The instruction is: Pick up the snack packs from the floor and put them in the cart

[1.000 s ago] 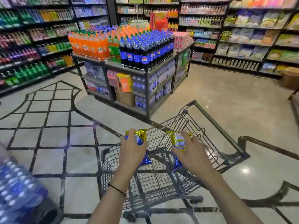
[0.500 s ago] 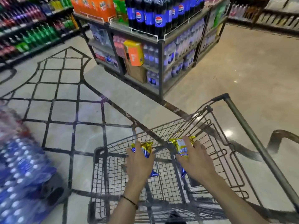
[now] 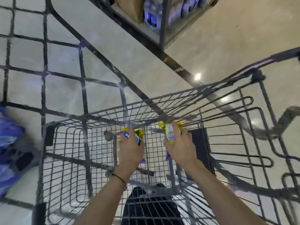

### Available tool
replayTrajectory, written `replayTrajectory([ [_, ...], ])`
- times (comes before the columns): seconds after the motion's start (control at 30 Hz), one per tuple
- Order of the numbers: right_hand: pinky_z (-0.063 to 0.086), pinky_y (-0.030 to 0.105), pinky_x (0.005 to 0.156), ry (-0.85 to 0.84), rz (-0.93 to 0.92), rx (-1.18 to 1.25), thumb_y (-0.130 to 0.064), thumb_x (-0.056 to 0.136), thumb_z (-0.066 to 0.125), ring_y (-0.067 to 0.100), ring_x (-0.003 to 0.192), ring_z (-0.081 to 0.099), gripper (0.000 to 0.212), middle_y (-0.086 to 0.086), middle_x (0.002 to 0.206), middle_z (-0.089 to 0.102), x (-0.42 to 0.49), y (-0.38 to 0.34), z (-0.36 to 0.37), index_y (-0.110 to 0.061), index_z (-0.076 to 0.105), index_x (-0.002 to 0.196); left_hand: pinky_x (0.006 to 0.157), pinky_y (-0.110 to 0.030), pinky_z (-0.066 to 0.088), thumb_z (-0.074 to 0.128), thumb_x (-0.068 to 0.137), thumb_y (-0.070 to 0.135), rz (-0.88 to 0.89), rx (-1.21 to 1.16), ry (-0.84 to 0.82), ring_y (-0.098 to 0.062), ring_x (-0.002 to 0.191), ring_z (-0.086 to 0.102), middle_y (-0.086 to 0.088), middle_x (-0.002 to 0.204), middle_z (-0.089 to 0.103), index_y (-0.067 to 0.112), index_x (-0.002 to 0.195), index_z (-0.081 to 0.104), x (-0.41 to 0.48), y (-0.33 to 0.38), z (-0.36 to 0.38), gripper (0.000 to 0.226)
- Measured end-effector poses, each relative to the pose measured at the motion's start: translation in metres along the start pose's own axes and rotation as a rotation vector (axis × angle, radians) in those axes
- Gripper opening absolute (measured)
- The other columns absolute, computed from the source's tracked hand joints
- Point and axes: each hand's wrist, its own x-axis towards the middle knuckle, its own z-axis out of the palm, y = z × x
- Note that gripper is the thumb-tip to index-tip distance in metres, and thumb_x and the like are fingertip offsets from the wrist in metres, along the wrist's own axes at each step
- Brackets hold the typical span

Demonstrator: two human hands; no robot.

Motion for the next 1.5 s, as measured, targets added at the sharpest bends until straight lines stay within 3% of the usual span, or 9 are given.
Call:
replayTrajectory([
  [0.13,0.047,0.045,0.080,-0.032,0.011,-0.017,-0.045,0.090,0.058,0.039,0.124,0.036,0.071,0.017,0.138,0.036,0.048,0.010,0.062,-0.029,0.019,0.148,0.091,-0.050,0.048,0.061,0.095,0.033,0.024,0.011,-0.057,-0.046,0.122,0.046,-0.027,0.146,0.028,0.019,0.151,0.023,0.051,-0.013,0.054,0.069],
  [0.33,0.045,0.045,0.085,-0.016,0.037,-0.042,-0.041,0.087,0.063,0.040,0.119,0.042,0.069,0.018,0.130,0.042,0.097,0.028,0.126,-0.026,0.028,0.145,0.088,-0.056,0.050,0.060,0.089,0.037,-0.033,0.001,0.022,-0.051,0.116,0.050,-0.028,0.141,0.036,0.018,0.139,0.034,0.108,-0.020,0.119,0.059],
  [0.53,0.044,0.045,0.089,-0.041,0.085,-0.050,-0.040,0.087,0.064,0.039,0.124,0.039,0.075,0.018,0.139,0.037,0.120,0.037,0.157,-0.030,0.023,0.148,0.093,-0.051,0.047,0.058,0.093,0.043,-0.089,0.058,0.016,-0.048,0.127,0.037,-0.021,0.158,0.013,0.021,0.151,0.021,0.127,-0.019,0.156,0.072],
  [0.67,0.044,0.045,0.087,-0.081,0.109,-0.070,-0.043,0.090,0.059,0.038,0.127,0.036,0.075,0.016,0.140,0.034,0.118,0.038,0.153,-0.031,0.016,0.150,0.092,-0.050,0.045,0.059,0.091,0.046,-0.090,0.071,-0.049,-0.045,0.127,0.037,-0.017,0.155,0.017,0.027,0.151,0.020,0.122,-0.013,0.148,0.074],
  [0.8,0.047,0.048,0.088,-0.077,0.066,-0.080,-0.041,0.093,0.056,0.037,0.121,0.041,0.070,0.015,0.134,0.038,0.107,0.034,0.128,-0.030,0.017,0.150,0.090,-0.050,0.050,0.056,0.093,0.042,-0.033,0.125,-0.051,-0.039,0.127,0.040,-0.011,0.148,0.029,0.025,0.146,0.028,0.104,-0.012,0.117,0.062],
  [0.9,0.050,0.046,0.087,-0.052,-0.023,-0.154,-0.041,0.094,0.052,0.034,0.120,0.043,0.066,0.013,0.134,0.041,0.092,0.024,0.098,-0.028,0.018,0.149,0.098,-0.048,0.047,0.052,0.095,0.035,0.042,0.200,-0.054,-0.034,0.126,0.044,-0.009,0.142,0.041,0.021,0.138,0.042,0.088,-0.012,0.083,0.047],
  [1.0,0.049,0.046,0.090,-0.043,-0.118,-0.263,-0.042,0.094,0.050,0.032,0.116,0.046,0.060,0.012,0.129,0.047,0.076,0.010,0.065,-0.023,0.028,0.146,0.104,-0.047,0.043,0.051,0.096,0.034,0.124,0.298,-0.068,-0.032,0.127,0.044,-0.009,0.140,0.046,0.019,0.139,0.044,0.071,-0.010,0.044,0.047],
  [1.23,0.048,0.042,0.087,-0.014,-0.282,-0.461,-0.041,0.095,0.046,0.030,0.116,0.051,0.043,0.007,0.127,0.055,0.030,-0.056,-0.030,-0.021,0.047,0.133,0.111,-0.053,0.033,0.049,0.096,0.035,0.176,0.446,-0.096,-0.038,0.138,0.033,-0.015,0.147,0.041,0.017,0.141,0.043,0.011,0.018,-0.063,0.048],
  [1.5,0.051,0.045,0.084,0.046,-0.439,-0.515,-0.036,0.090,0.050,0.033,0.111,0.052,0.045,0.010,0.119,0.059,-0.033,-0.128,-0.142,-0.017,0.052,0.130,0.112,-0.051,0.032,0.050,0.097,0.043,0.227,0.397,0.113,-0.035,0.138,0.031,-0.014,0.151,0.034,0.019,0.143,0.039,-0.058,0.034,-0.189,0.053],
])
